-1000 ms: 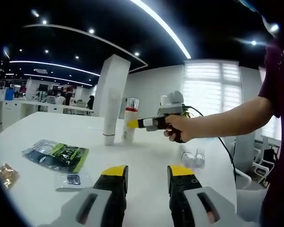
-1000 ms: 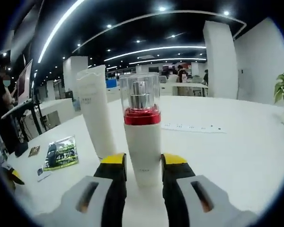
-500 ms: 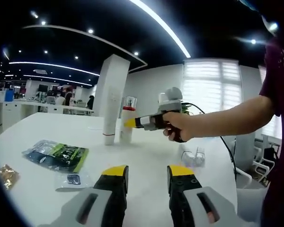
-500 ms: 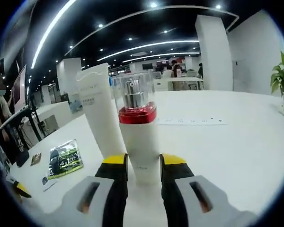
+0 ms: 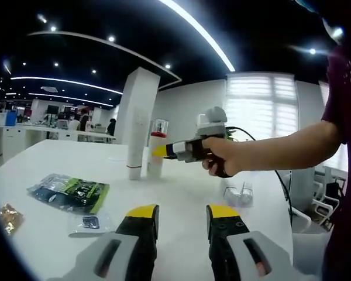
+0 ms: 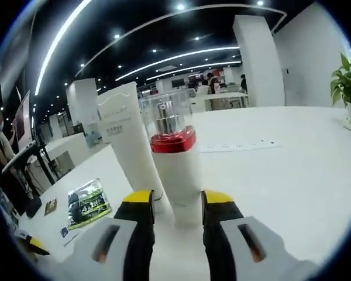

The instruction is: Arrange the skincare products in the storage area until every visible bottle or jar stands upright without overlapping.

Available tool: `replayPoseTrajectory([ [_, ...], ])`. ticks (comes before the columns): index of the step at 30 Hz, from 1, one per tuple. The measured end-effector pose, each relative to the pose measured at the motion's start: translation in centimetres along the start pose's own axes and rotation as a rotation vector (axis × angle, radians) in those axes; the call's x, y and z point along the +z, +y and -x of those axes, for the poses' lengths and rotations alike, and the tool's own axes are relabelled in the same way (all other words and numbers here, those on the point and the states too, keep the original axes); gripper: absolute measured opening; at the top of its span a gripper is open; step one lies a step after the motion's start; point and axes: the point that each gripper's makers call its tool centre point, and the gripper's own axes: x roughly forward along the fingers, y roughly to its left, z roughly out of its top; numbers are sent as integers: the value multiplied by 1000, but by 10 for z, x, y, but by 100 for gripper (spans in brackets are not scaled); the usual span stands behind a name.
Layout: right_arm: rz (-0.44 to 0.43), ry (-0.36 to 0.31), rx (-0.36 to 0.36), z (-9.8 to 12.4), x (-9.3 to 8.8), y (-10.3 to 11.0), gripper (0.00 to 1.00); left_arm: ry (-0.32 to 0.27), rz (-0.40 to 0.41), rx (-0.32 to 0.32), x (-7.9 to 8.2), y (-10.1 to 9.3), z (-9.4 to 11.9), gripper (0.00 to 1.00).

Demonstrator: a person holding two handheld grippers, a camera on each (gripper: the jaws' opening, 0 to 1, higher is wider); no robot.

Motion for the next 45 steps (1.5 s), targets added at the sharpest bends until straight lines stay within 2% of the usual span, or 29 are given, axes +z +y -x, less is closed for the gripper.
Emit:
replayPoseTrajectory([
  [6, -51, -83, 18, 32, 15, 0, 32, -35, 91, 73, 12, 17, -4, 33],
  [8, -45, -111, 17, 46, 19, -2, 32, -29, 74, 86, 18, 23, -12, 33],
  [10, -60, -140, 32, 60, 24, 0, 33, -17, 23, 94, 27, 30, -23, 33],
  [13, -47, -164, 47, 78, 27, 3, 33, -31, -16, 102, 49, 42, -41, 33],
  [14, -42, -171, 52, 83, 28, 4, 34, -50, -30, 96, 62, 50, -53, 33],
  [17, -34, -188, 63, 96, 29, 9, 34, -90, -66, 83, 86, 62, -73, 33],
  [21, -8, -215, 81, 115, 29, 16, 34, -78, -124, 83, 100, 81, -98, 34],
  [25, 30, -258, 114, 133, 31, 23, 34, -60, -123, 61, 107, 97, -121, 38],
  [28, 4, -284, 134, 142, 34, 24, 35, -53, -92, 38, 110, 104, -133, 38],
  [30, 7, -285, 132, 145, 32, 23, 36, -66, -92, 21, 114, 105, -142, 38],
  [32, 17, -272, 125, 145, 29, 21, 36, -59, -144, 16, 114, 106, -149, 37],
  [38, 9, -260, 124, 152, 24, 22, 36, -26, -148, -36, 111, 109, -167, 37],
  [41, 15, -252, 129, 156, 20, 27, 36, -17, -133, -60, 109, 113, -173, 35],
  [44, 21, -254, 134, 160, 19, 25, 36, -28, -105, -113, 109, 112, -177, 34],
  [45, 8, -260, 127, 163, 19, 20, 36, -34, -88, -152, 110, 107, -179, 34],
])
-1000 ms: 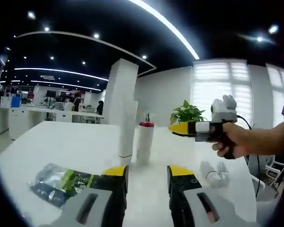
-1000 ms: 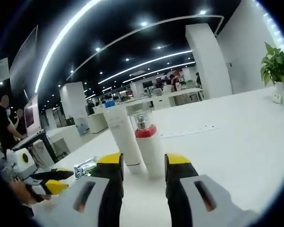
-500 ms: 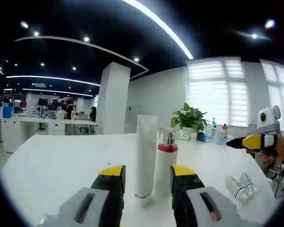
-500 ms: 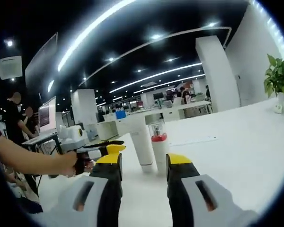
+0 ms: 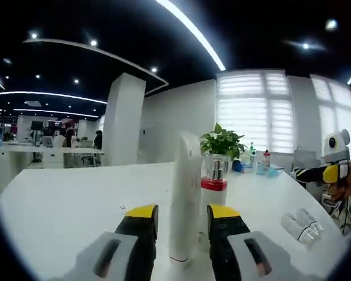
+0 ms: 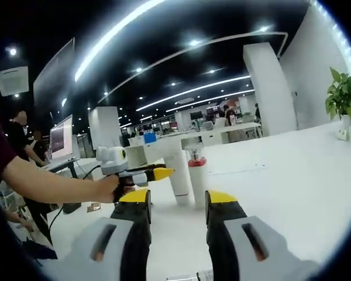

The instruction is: Arrange the skincare products in the storage area until every visible bottle or jar stands upright without overlapping.

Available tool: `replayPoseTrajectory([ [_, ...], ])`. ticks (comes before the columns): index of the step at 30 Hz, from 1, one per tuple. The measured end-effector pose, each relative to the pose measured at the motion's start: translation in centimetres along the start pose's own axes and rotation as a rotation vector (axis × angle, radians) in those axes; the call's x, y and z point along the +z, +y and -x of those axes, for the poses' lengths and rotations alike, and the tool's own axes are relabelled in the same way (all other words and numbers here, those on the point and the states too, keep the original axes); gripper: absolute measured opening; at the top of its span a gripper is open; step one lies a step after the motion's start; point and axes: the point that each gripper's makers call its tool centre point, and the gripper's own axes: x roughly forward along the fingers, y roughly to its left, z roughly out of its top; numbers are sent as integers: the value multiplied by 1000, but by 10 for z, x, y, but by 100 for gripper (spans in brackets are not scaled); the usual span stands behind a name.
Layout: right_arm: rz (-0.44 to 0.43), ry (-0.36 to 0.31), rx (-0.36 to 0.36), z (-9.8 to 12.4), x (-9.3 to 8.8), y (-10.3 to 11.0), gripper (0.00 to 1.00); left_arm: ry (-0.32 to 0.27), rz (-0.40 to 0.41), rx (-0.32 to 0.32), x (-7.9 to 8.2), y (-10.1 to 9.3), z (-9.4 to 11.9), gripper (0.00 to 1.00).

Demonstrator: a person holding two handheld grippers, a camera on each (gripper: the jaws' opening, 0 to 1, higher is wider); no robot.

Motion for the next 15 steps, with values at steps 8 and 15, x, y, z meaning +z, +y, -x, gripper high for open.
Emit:
replayPoseTrajectory([
  [8, -34, 1, -58, 14, -3, -22, 35, 1, 5, -77, -2, 1, -5, 20],
  [15, -37, 24, -64, 18, -10, -24, 35, -6, 67, -165, -1, -4, -5, 18],
])
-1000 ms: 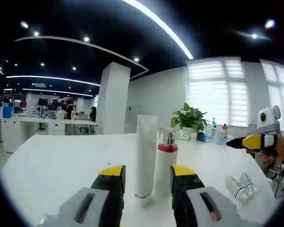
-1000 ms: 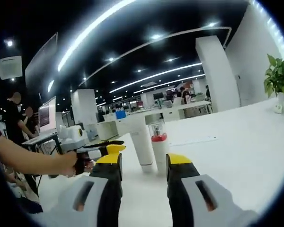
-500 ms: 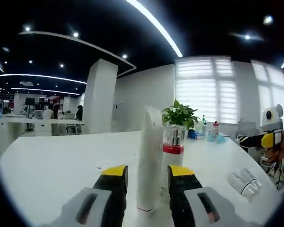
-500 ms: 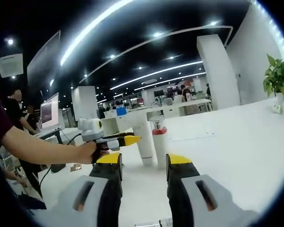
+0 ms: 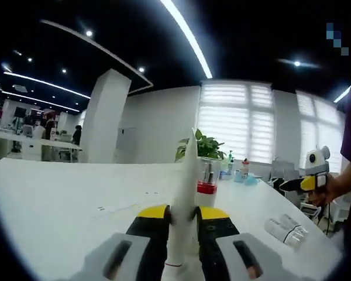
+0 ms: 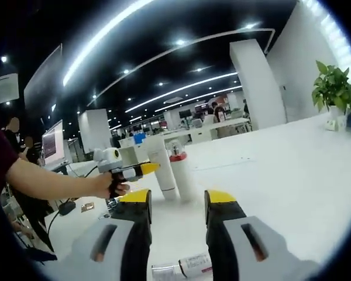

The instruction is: Arrange the skincare products in the storage area until every visible bottle or jar stands upright without overlapping.

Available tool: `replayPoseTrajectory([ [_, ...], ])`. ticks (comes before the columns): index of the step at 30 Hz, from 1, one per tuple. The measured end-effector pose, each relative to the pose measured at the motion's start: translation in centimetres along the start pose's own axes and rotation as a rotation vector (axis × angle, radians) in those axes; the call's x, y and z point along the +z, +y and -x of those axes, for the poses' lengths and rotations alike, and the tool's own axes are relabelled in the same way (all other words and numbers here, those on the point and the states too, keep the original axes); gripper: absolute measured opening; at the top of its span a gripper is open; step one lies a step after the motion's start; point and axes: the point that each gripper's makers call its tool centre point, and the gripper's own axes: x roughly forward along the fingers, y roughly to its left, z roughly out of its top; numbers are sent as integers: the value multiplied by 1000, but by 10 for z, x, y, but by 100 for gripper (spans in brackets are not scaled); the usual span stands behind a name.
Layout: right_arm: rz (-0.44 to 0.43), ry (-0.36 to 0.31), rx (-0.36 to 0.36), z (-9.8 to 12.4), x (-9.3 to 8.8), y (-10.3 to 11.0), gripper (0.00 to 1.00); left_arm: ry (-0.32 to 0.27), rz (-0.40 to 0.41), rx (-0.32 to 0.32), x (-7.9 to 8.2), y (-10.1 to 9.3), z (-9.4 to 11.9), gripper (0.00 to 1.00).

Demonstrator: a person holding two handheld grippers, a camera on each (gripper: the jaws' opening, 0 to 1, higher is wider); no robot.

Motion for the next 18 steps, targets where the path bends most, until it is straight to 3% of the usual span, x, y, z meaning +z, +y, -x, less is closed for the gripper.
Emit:
replayPoseTrajectory([
  [3, 9, 6, 7, 1, 0, 0, 35, 5, 54, -76, -1, -11, 0, 17],
  [9, 5, 2, -2, 3, 2, -4, 35, 25, 49, -111, -1, -18, -1, 17],
  [16, -8, 19, 2, 2, -3, -2, 35, 54, 60, -198, -3, -24, 0, 16],
  [18, -4, 17, 3, 3, -2, -2, 35, 79, 56, -252, -4, -29, 0, 16],
])
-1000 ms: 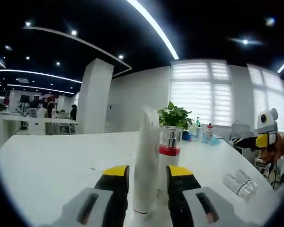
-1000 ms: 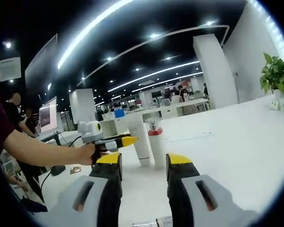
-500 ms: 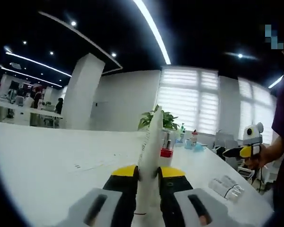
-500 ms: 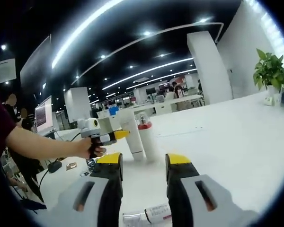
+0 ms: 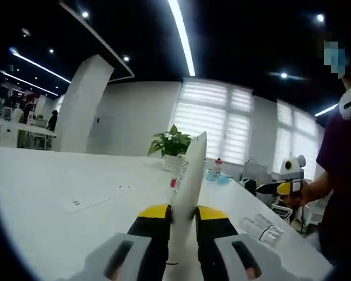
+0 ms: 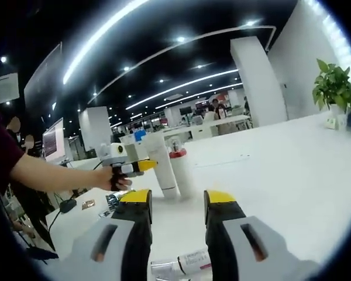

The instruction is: Arrange the skincare products in the storage area until every visible bottle or jar stands upright without overlapping.

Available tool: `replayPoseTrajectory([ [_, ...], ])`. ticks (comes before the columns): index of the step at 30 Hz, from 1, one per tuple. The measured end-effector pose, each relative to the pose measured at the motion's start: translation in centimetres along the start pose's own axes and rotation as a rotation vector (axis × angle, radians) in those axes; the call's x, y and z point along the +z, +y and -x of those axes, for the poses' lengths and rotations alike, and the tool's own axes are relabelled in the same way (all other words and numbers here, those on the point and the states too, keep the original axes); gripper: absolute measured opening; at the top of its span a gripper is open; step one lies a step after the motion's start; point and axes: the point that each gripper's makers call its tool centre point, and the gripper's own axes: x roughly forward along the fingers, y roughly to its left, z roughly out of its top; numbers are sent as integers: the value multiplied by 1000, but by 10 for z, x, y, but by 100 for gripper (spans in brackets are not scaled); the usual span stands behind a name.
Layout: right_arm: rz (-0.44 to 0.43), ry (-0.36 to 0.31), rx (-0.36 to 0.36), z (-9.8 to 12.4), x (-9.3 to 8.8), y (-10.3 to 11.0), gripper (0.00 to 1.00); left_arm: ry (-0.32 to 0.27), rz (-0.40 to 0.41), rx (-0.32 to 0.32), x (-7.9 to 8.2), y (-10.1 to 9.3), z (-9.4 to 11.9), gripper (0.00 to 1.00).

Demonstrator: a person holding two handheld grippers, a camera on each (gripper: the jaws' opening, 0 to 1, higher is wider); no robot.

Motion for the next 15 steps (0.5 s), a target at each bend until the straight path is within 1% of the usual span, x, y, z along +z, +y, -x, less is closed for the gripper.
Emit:
replayPoseTrajectory([
  [4, 20, 6, -1, 2, 2, -3, 35, 36, -13, -31, 2, 2, -4, 16],
  [10, 16, 9, -18, 6, 2, -7, 34, 79, -33, -66, 4, 1, -7, 16],
  [13, 18, 13, -19, 7, 0, -5, 34, 95, -41, -79, 4, 4, -7, 17],
  [15, 18, 16, -18, 7, -1, -5, 34, 94, -43, -80, 4, 5, -7, 17],
])
